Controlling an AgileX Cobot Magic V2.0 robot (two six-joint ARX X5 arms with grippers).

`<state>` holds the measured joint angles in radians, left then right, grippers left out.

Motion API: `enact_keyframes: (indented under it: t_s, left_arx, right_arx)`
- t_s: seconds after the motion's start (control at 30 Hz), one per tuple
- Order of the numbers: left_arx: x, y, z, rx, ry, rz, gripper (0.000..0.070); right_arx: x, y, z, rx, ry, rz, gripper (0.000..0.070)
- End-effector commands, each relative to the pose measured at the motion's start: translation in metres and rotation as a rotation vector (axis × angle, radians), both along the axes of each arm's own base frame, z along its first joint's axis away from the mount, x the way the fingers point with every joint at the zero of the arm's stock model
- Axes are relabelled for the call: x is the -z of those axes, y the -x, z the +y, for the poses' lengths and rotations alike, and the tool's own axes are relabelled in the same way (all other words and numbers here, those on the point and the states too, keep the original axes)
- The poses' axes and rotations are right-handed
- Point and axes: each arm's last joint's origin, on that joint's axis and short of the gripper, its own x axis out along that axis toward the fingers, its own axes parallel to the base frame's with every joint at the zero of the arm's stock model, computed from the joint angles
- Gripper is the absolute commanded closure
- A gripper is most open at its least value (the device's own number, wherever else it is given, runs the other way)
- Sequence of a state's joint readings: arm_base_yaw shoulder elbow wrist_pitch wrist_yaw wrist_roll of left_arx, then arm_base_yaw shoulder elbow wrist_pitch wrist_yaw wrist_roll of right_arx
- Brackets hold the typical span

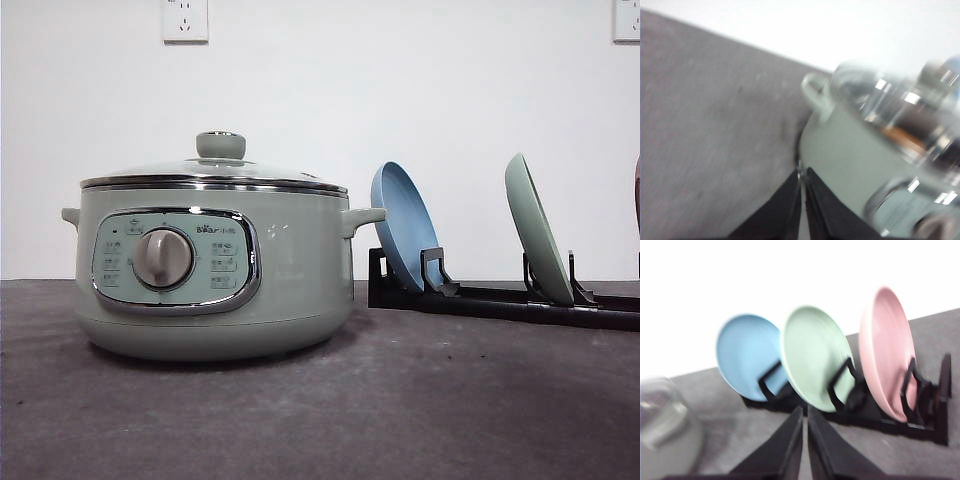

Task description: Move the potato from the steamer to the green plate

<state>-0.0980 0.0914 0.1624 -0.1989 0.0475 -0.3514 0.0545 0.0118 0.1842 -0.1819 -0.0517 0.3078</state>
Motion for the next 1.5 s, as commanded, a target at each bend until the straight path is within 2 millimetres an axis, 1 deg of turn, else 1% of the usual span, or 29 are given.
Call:
enact_keyframes:
  t_s: [0.0,0.17,0.3,0.43,0.57,0.7,0.8,0.93,1.03,1.13,1.37,1.4,1.43,1.47]
  left_arx:
    - [-0.018,0.001,-0.001,0.001,0.064,-0.028,0.069]
    - [-0.06,-0.002,-0.004,0.037,0.061,-0.024,0.069]
    - [-0.093,-0.009,-0.009,0.102,0.01,-0.001,0.069]
    - [-0.126,-0.019,-0.016,0.199,-0.062,0.037,0.069]
    - [-0.154,-0.03,-0.025,0.293,-0.113,0.059,0.069]
    - [-0.175,-0.039,-0.034,0.412,-0.143,0.066,0.069]
    - [-0.185,-0.045,-0.041,0.509,-0.171,0.086,0.069]
    - [-0.19,-0.053,-0.05,0.589,-0.216,0.131,0.069]
    - [-0.189,-0.056,-0.055,0.612,-0.222,0.154,0.069]
    - [-0.188,-0.056,-0.057,0.623,-0.223,0.159,0.0683]
    - [-0.188,-0.056,-0.057,0.624,-0.223,0.161,0.067]
    - [-0.188,-0.056,-0.057,0.624,-0.223,0.163,0.0663]
    - [-0.188,-0.056,-0.057,0.624,-0.223,0.165,0.0639]
    - [-0.187,-0.057,-0.057,0.624,-0.223,0.167,0.0601]
  right_arx:
    - [-0.013,0.003,0.0,-0.006,-0.054,-0.011,0.0696]
    - [-0.05,0.01,0.001,-0.045,-0.051,0.013,0.0696]
    - [-0.075,0.01,0.003,-0.114,-0.049,0.062,0.0696]
    - [-0.098,0.004,0.005,-0.188,-0.031,0.102,0.0696]
    - [-0.117,-0.003,0.009,-0.294,-0.019,0.131,0.0696]
    - [-0.133,-0.013,0.013,-0.42,0.027,0.179,0.0696]
    - [-0.142,-0.02,0.015,-0.505,0.083,0.221,0.0696]
    - [-0.151,-0.028,0.019,-0.59,0.147,0.256,0.0696]
    - [-0.155,-0.032,0.025,-0.643,0.186,0.275,0.0696]
    - [-0.154,-0.036,0.03,-0.69,0.221,0.287,0.0696]
    - [-0.153,-0.04,0.033,-0.703,0.226,0.295,0.0695]
    - [-0.153,-0.041,0.033,-0.702,0.226,0.293,0.0695]
    - [-0.153,-0.041,0.033,-0.702,0.227,0.29,0.0695]
    - [-0.153,-0.041,0.033,-0.702,0.226,0.29,0.0694]
